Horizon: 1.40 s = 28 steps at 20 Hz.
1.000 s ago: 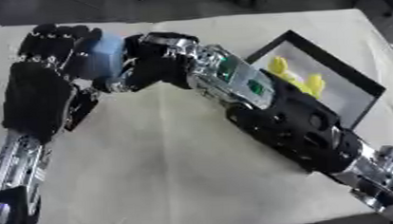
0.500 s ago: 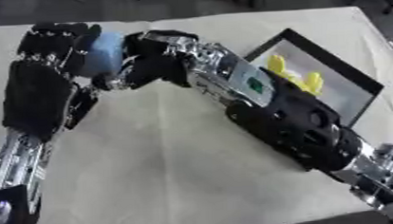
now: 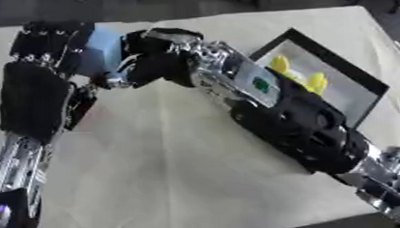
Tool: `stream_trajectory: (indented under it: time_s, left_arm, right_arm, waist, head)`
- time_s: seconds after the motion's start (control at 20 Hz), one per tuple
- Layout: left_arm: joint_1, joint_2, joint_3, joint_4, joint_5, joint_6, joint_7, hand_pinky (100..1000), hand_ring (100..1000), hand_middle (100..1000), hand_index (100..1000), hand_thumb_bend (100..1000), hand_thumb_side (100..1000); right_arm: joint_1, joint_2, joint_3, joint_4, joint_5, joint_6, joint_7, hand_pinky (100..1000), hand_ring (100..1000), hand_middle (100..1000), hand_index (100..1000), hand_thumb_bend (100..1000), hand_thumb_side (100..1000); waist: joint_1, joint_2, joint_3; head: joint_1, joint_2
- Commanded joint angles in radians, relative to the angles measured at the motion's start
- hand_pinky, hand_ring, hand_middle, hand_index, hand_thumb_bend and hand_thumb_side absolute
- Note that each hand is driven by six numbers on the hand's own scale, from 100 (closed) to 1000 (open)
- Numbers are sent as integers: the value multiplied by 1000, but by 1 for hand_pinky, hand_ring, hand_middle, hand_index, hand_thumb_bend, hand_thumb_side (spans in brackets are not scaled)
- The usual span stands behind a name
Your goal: Pick up the objects with one hand, pass them to the other hand, and then place them into the box on the other side of the table.
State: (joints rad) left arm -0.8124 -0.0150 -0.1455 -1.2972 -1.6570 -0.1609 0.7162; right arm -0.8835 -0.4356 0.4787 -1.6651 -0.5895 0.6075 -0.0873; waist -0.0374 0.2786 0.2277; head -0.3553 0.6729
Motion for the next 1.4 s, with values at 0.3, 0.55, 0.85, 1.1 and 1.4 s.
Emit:
stream_trajectory:
  time_s: [0.3, 0.55, 0.85, 1.1, 1.4]
  left_arm:
    - [-13, 16, 19, -9, 17, 22, 18, 753, 713, 697, 881, 1000, 100]
    - [-11, 15, 18, -9, 19, 16, 25, 745, 706, 688, 877, 1000, 100]
    - [-12, 9, 13, -14, 32, -6, 51, 714, 678, 630, 843, 967, 100]
    - [-13, 1, 1, -11, 69, -54, 91, 632, 568, 511, 694, 820, 100]
    - [-14, -2, -9, -1, 91, -106, 120, 576, 487, 396, 569, 675, 100]
  right_arm:
    - [-19, -11, -11, -38, -21, 0, -1, 897, 723, 472, 681, 373, 100]
    - [-19, -9, -11, -35, -32, 1, -2, 896, 722, 470, 679, 372, 100]
    - [-21, -5, -11, -33, -43, 2, 0, 897, 722, 470, 680, 368, 100]
    - [-26, -3, -10, -36, -46, 2, 3, 898, 724, 473, 683, 366, 100]
    - [-27, -3, -10, -37, -40, 3, 8, 898, 725, 476, 687, 364, 100]
  waist:
    - [8, -26, -4]
    - [8, -25, -4]
    - [6, -24, -3]
    - [5, -23, -2]
    - [4, -23, -2]
  head:
    - [-4, -3]
    - [-5, -3]
    - [-6, -2]
    - [-8, 0]
    - [-9, 0]
